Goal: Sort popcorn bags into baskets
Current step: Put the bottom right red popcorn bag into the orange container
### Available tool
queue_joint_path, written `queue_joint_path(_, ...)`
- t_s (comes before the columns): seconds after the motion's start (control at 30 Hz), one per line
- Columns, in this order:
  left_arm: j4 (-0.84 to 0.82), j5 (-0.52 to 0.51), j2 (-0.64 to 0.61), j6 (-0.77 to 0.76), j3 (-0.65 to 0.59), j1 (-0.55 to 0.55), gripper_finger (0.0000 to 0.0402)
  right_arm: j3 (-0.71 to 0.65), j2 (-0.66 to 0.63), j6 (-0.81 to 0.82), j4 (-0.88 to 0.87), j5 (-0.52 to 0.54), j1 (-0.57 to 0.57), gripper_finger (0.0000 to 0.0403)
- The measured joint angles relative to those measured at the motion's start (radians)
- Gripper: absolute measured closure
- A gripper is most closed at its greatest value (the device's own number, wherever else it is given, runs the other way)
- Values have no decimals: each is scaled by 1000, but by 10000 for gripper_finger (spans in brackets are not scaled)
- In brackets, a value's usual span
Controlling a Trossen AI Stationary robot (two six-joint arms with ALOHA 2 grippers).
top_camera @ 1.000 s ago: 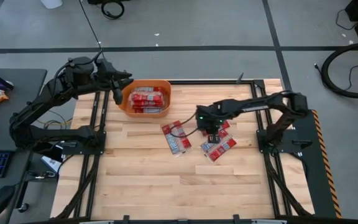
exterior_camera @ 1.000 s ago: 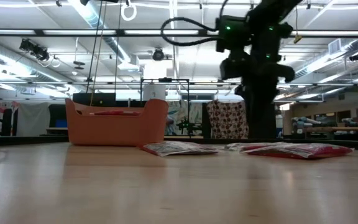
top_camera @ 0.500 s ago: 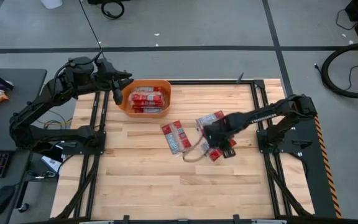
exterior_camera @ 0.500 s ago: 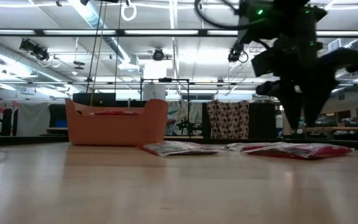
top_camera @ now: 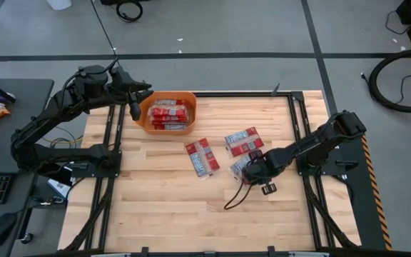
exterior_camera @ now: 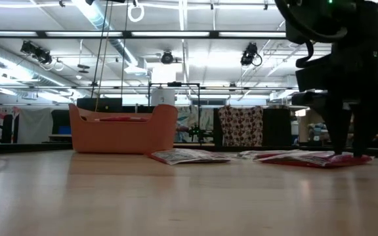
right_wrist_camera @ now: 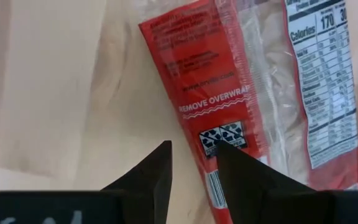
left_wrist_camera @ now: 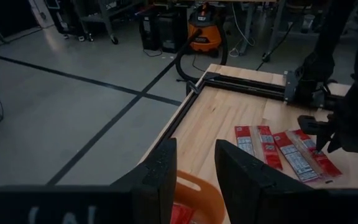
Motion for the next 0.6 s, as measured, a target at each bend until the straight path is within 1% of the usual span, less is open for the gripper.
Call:
queue_joint_path(0.2, 0, 0, 0, -3, 0, 0, 287, -55, -4, 4, 89, 43, -1, 273)
queue_joint_path(0.37, 0, 0, 0, -3, 0, 0, 287, -82, -4, 23, 118, 120, 0, 279)
queue_joint_path(0.47, 0, 0, 0, -3, 0, 0, 287, -82, -3, 33, 133, 138, -1, 308)
queue_joint_path(0.6, -1, 0, 0, -3, 0, 0, 287, -82, -2, 71, 151, 124, -3, 376)
